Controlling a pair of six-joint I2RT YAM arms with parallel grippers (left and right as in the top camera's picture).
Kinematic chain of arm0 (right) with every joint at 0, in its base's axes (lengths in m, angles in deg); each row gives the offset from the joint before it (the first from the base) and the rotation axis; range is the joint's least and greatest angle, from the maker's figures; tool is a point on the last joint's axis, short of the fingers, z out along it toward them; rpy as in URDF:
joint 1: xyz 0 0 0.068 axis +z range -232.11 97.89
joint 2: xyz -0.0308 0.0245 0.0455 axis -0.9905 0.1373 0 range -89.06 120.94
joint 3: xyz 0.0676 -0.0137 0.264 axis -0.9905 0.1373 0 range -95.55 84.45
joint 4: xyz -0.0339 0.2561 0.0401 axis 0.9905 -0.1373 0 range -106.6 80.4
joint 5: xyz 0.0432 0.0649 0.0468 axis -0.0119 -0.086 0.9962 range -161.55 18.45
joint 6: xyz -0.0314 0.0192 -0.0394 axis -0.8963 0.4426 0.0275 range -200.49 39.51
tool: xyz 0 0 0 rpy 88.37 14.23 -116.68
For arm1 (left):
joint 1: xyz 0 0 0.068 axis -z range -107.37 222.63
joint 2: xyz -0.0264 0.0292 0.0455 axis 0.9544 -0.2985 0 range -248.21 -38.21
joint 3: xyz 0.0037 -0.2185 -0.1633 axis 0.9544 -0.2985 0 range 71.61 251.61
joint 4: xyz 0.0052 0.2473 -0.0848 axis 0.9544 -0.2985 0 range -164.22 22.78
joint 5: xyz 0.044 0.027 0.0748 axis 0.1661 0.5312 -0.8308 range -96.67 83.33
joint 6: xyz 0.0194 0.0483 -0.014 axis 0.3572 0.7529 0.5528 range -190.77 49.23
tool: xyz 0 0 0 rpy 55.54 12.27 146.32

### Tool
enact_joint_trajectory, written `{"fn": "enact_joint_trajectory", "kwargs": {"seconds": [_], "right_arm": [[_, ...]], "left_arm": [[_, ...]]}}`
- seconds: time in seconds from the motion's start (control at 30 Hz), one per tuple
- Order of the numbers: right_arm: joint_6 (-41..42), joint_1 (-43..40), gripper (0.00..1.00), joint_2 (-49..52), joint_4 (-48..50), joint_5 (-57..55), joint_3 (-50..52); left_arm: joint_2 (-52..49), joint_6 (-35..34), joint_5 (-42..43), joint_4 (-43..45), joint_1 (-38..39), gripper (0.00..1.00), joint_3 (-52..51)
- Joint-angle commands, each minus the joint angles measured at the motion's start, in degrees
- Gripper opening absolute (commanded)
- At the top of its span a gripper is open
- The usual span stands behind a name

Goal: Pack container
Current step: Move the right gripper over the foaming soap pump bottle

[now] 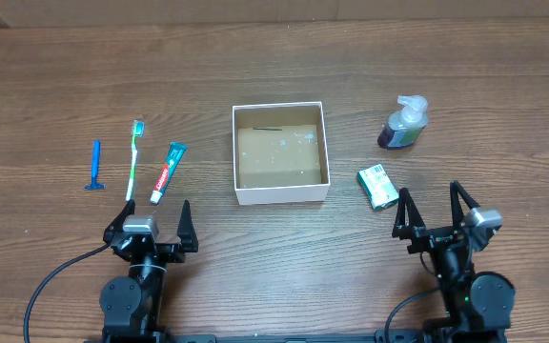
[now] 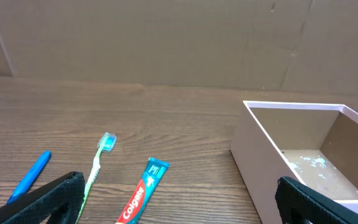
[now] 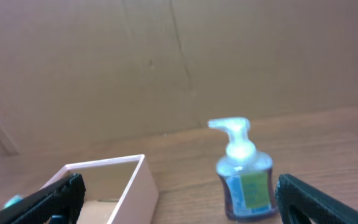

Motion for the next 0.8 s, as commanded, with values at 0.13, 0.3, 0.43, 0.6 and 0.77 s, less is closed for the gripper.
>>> {"fn": "enact_joint_trajectory", "kwargs": {"seconds": [0.13, 0.3, 0.43, 0.6, 0.77], "right_arm": [[-3.54, 0.26, 1.00, 27.15, -13.79, 6.82, -31.89], [-4.55, 0.26, 1.00, 51.17, -37.68, 8.68, -61.33], [-4.52, 0.26, 1.00, 65.77, -51.74, 8.63, -79.89], [-8.57, 0.22, 1.00, 76.85, -55.06, 2.54, -88.61], [-8.57, 0.22, 1.00, 82.55, -54.29, -9.01, -88.56]], "left_arm": [[0.57, 1.29, -0.59, 0.04, -0.57, 1.00, -0.28], [0.57, 1.29, -0.59, 0.04, -0.57, 1.00, -0.28], [0.57, 1.29, -0.59, 0.04, -0.57, 1.00, -0.28], [0.57, 1.29, -0.59, 0.04, -0.57, 1.00, -0.28], [0.57, 1.29, -0.59, 0.04, -0.57, 1.00, -0.28]]}}
